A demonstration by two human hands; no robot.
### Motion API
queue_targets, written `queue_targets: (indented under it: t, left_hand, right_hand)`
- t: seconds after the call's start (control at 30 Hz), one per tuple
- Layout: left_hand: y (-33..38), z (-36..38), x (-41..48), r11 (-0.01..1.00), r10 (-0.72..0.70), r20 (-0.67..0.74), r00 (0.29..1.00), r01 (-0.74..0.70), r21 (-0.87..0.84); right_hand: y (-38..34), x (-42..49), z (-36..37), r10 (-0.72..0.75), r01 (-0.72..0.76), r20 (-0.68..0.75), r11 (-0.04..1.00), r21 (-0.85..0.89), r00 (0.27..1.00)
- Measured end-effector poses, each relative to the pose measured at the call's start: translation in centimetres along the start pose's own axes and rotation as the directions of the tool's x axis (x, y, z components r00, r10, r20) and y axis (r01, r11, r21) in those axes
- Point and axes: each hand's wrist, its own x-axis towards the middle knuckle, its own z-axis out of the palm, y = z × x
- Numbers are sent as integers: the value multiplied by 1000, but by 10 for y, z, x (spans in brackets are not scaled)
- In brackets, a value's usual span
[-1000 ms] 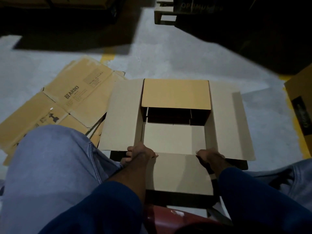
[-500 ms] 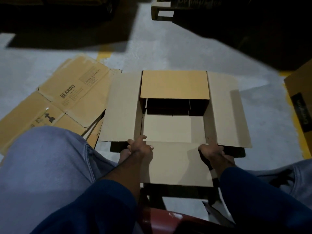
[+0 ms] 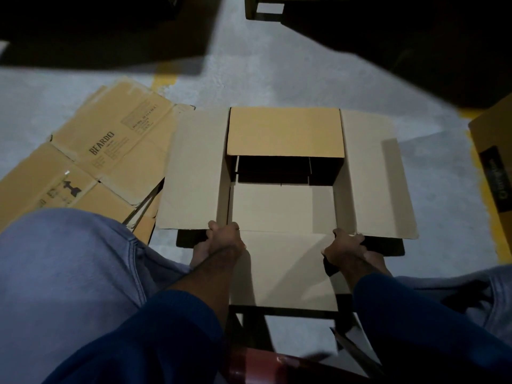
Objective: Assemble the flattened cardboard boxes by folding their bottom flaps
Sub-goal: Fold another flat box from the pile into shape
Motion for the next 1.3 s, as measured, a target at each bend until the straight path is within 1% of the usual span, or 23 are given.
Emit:
queue_targets:
  t: [0.03, 0.07, 0.1, 0.13, 0.17, 0.2, 0.23, 0.3, 0.4, 0.47, 0.53, 0.57, 0.67, 0.83, 0.9, 0.97, 1.03, 1.13, 1.2, 1.3]
  left_hand:
    - [1, 2, 2, 999, 35, -62, 997, -33, 31]
    - [2, 3, 4, 993, 94, -108, 990, -86, 75]
    - [4, 3, 7, 981, 176, -122, 977, -163, 108]
    - [5, 3, 10, 955, 275, -103, 956, -260, 143]
    - [6, 4, 13, 936, 339, -50, 939, -331, 121]
    - [8, 5, 16, 925, 375, 12, 927, -375, 60]
    - [8, 7, 18, 916, 400, 51, 915, -400, -2]
    - [6, 12, 23, 910, 411, 42, 911, -407, -77]
    - [4, 20, 30, 907, 378, 26, 925, -365, -209]
    - [6, 20, 33, 914, 351, 29, 936, -336, -230]
    - [9, 22, 38, 919, 330, 22, 944, -316, -237]
    - [10, 23, 40, 921, 325, 22, 946, -311, -234]
    - [16, 18, 42, 944, 311, 55, 949, -301, -136]
    - [20, 17, 47, 958, 269, 49, 962, -262, -117]
    - [20, 17, 50, 958, 264, 56, 963, -256, -129]
    - [21, 14, 51, 951, 291, 78, 953, -280, -131]
    - [29, 11, 48, 938, 340, 129, 932, -326, -117]
    - [49, 16, 42, 889, 445, 178, 878, -409, -206]
    - [64, 21, 36, 864, 484, 165, 859, -439, -246]
    - [78, 28, 30, 852, 494, 135, 859, -448, -270]
  right_hand:
    - [-2, -3, 0, -20, 14, -64, 994, -106, 998]
    - [-5, -5, 1, -94, 64, -140, 977, -203, 986]
    - [-8, -6, 3, -207, 151, -193, 951, -271, 959]
    - [-11, -3, 7, -332, 265, -213, 920, -290, 919]
    - [-16, -1, 10, -436, 385, -188, 887, -256, 880]
    - [-21, 1, 13, -506, 479, -139, 857, -188, 851]
    - [-27, 2, 16, -554, 540, -95, 831, -135, 827]
    - [-41, 0, 19, -601, 595, -56, 799, -91, 798]
    - [-52, -1, 30, -618, 612, -27, 783, -111, 786]
    - [-55, 1, 34, -611, 607, -16, 788, -98, 791]
    - [-55, 5, 33, -623, 619, -36, 782, -77, 782]
    - [-56, 6, 32, -626, 623, -46, 779, -71, 778]
    - [-60, 6, 28, -622, 615, -63, 783, -96, 781]
    - [-65, 10, 27, -563, 560, -80, 827, -53, 823]
    - [-66, 10, 27, -559, 558, -80, 829, -28, 825]
    - [-63, 9, 27, -581, 583, -73, 813, -2, 810]
    - [-56, 10, 27, -610, 613, -60, 788, 54, 790]
    - [-40, 12, 22, -630, 634, -70, 767, 98, 773]
    - [-25, 16, 15, -620, 628, -101, 773, 91, 778]
    - [-1, 24, 3, -580, 589, -105, 804, 84, 808]
